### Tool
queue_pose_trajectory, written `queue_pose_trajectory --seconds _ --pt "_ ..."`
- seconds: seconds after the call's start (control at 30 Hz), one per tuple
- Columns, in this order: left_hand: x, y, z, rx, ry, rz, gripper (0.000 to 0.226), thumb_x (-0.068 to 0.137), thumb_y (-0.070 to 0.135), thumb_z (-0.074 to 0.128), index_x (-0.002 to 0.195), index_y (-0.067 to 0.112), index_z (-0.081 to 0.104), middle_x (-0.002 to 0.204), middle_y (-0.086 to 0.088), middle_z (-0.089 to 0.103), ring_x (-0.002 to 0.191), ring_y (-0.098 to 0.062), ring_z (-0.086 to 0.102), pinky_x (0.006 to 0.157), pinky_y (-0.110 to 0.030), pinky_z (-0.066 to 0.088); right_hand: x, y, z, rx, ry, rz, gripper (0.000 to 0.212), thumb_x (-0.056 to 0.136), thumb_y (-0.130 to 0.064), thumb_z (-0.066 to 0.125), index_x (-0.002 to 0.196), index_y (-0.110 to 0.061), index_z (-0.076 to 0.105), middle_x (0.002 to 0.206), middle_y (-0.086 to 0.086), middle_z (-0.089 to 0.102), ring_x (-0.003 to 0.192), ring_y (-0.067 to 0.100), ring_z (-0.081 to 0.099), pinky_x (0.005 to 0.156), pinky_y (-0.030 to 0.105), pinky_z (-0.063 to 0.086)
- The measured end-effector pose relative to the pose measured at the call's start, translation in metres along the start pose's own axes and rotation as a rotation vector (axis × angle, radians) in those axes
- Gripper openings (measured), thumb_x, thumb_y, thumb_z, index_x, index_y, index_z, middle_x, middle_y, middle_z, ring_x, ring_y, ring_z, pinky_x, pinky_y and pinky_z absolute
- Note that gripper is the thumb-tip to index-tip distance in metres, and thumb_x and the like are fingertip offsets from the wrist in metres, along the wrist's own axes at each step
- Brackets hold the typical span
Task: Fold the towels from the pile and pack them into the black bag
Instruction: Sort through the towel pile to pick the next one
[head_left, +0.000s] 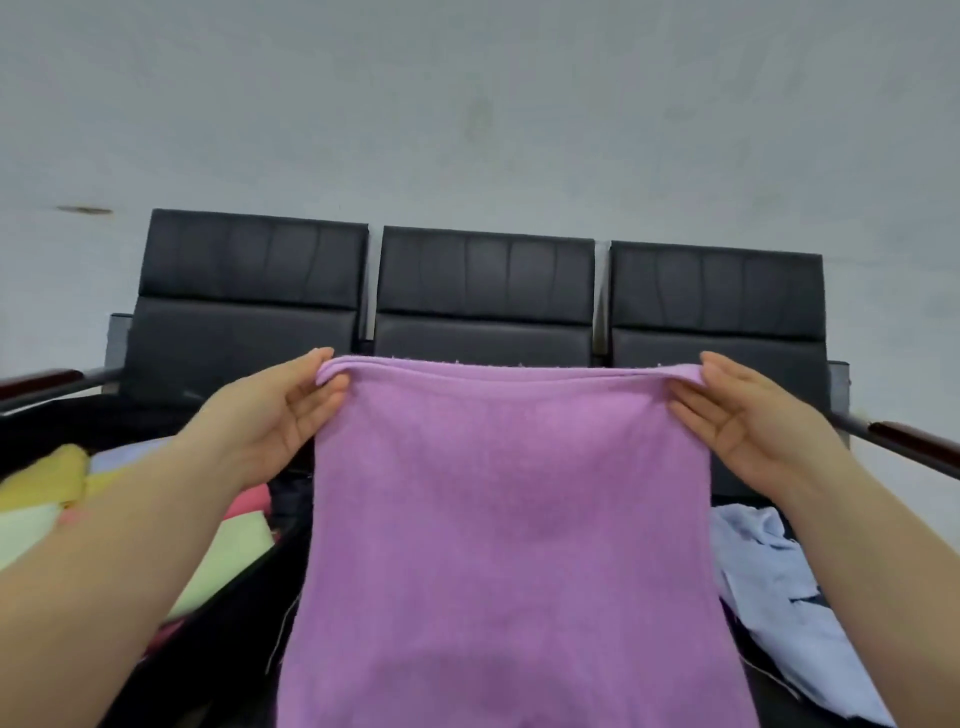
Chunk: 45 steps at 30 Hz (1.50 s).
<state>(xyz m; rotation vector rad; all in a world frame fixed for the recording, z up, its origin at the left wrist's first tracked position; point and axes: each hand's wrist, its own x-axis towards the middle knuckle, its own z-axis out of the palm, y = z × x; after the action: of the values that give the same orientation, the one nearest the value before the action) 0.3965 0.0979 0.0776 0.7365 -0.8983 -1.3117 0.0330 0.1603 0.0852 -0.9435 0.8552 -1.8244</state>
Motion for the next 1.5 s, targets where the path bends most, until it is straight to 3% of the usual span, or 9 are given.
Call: queue_pose_trajectory --seconds 0.1,0.33,0.53,0.67,0.77,0.97,1.1,1.27,1.5 --pt "0.003 -0.003 0.004 -0.012 -0.001 0.049 0.012 0.096 0.017 0.053 0.092 0.012 0.064 0.065 0.004 0.071 0.057 -0.003 0.067 0.053 -0.014 0.053 0.004 0.0 -0.001 0.032 0.003 -0.057 0.015 0.093 -0.005 0.053 0.103 -0.014 0.06 0.084 0.004 0.074 0.08 0.014 0.073 0.072 0.026 0.059" --pt "0.005 0.0 0.006 0.075 -0.013 0.054 0.015 0.097 0.017 0.051 0.091 0.011 0.064 0.062 0.003 0.07 0.054 -0.004 0.066 0.051 -0.015 0.053 0.001 -0.004 -0.005 -0.123 0.119 -0.009 0.01 0.095 -0.007 0.053 0.1 -0.01 0.06 0.101 0.014 0.067 0.075 0.016 0.073 0.063 0.024 0.06" --pt "-0.003 0.009 0.006 0.085 0.012 -0.001 0.015 0.094 0.019 0.055 0.085 0.011 0.065 0.057 0.004 0.068 0.049 -0.002 0.064 0.046 -0.014 0.051 -0.012 -0.018 -0.001 -0.086 0.092 0.003 0.009 0.092 -0.012 0.059 0.1 -0.008 0.061 0.076 0.006 0.074 0.069 0.012 0.072 0.057 0.02 0.056" --pt "-0.018 0.044 0.023 -0.054 -0.055 0.068 0.031 0.082 0.028 0.061 0.056 0.017 0.074 0.054 0.008 0.065 0.047 0.0 0.062 0.045 -0.01 0.049 -0.02 -0.043 0.011 0.004 0.107 -0.1 0.009 0.089 -0.021 0.062 0.093 -0.013 0.061 0.067 -0.004 0.072 0.065 0.004 0.07 0.054 0.013 0.052" --pt "-0.02 0.055 0.031 -0.073 -0.086 0.09 0.021 0.075 0.032 0.064 0.064 0.017 0.074 0.057 0.008 0.066 0.051 0.0 0.064 0.048 -0.01 0.05 -0.018 -0.05 0.02 0.027 0.127 -0.129 0.012 0.089 -0.026 0.062 0.09 -0.014 0.061 0.062 -0.006 0.07 0.06 0.003 0.069 0.052 0.012 0.051" --pt "0.013 -0.031 0.0 0.06 0.087 -0.151 0.018 0.095 0.025 0.054 0.084 0.013 0.061 0.052 0.004 0.066 0.046 -0.001 0.063 0.044 -0.013 0.05 0.013 0.033 -0.022 -0.112 0.241 0.127 0.007 0.094 -0.015 0.058 0.091 -0.008 0.058 0.083 0.01 0.066 0.056 0.009 0.069 0.049 0.018 0.054" --pt "0.028 -0.107 -0.033 0.059 0.165 -0.284 0.016 0.096 0.022 0.053 0.086 0.013 0.062 0.053 0.003 0.067 0.046 -0.003 0.064 0.043 -0.016 0.051 0.021 0.101 -0.06 -0.155 0.283 0.293 0.008 0.097 -0.01 0.052 0.091 -0.011 0.057 0.093 0.011 0.063 0.078 0.019 0.066 0.05 0.023 0.057" --pt "0.048 -0.158 -0.046 0.058 0.179 -0.285 0.014 0.098 0.023 0.05 0.09 0.018 0.061 0.061 0.004 0.069 0.059 -0.006 0.068 0.06 -0.026 0.059 0.039 0.14 -0.085 -0.201 0.313 0.324 0.014 0.1 -0.012 0.046 0.091 -0.018 0.053 0.095 0.004 0.061 0.079 0.013 0.065 0.08 0.034 0.055" --pt "0.091 -0.181 -0.045 0.145 0.142 -0.192 0.018 0.099 0.028 0.045 0.089 0.022 0.058 0.065 0.009 0.07 0.084 -0.01 0.062 0.073 -0.036 0.049 0.075 0.172 -0.096 -0.21 0.286 0.251 0.017 0.1 -0.009 0.041 0.106 -0.02 0.052 0.101 0.004 0.058 0.089 0.022 0.061 0.088 0.045 0.047"
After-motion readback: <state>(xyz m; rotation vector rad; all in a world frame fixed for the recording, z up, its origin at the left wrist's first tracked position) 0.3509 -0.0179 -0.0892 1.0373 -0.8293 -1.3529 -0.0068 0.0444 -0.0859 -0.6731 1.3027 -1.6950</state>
